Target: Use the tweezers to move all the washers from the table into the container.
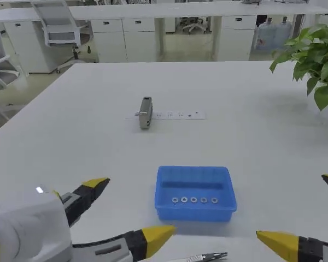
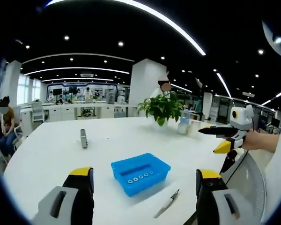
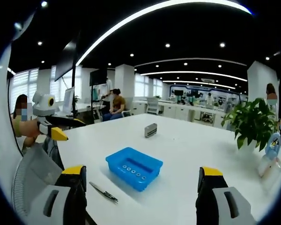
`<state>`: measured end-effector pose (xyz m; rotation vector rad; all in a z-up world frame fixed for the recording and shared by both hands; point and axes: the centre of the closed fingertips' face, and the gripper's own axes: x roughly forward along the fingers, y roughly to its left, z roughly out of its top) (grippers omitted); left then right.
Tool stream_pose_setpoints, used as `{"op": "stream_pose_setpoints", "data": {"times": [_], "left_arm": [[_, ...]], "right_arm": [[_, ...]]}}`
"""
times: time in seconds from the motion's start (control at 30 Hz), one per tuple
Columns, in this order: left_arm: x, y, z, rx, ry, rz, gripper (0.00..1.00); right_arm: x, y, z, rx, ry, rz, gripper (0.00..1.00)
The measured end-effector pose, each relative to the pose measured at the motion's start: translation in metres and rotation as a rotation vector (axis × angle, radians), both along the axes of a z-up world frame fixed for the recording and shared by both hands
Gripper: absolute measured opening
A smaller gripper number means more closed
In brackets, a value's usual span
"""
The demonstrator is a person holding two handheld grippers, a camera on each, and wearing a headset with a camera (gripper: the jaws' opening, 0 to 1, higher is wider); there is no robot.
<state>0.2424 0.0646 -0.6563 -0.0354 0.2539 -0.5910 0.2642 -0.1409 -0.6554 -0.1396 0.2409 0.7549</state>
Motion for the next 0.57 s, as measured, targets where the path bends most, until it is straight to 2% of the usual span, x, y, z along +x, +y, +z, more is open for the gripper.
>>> {"op": "stream_pose_setpoints", "data": {"times": [0.1,0.23,0.37,0.57], "left_arm": [[-0.002,0.006,-0.001,-0.012,-0.004,0.030,0.99],[-0.003,0.013,-0.003,-0.014,-0.003,0.059,0.99],[-0.004,0.013,-0.002,-0.019,-0.005,0.061,0.99],[-0.002,0.012,0.000,-0.018,-0.014,0.066,0.99]], "right_arm": [[-0.001,0.004,0.000,-0.003,-0.001,0.009,0.99],[-0.001,0.006,-0.001,-0.016,-0.003,0.007,0.99],[-0.001,0.007,-0.002,-0.004,0.008,-0.001,0.99],[0.001,0.001,0.001,0.001,-0.008,-0.036,0.99]]}}
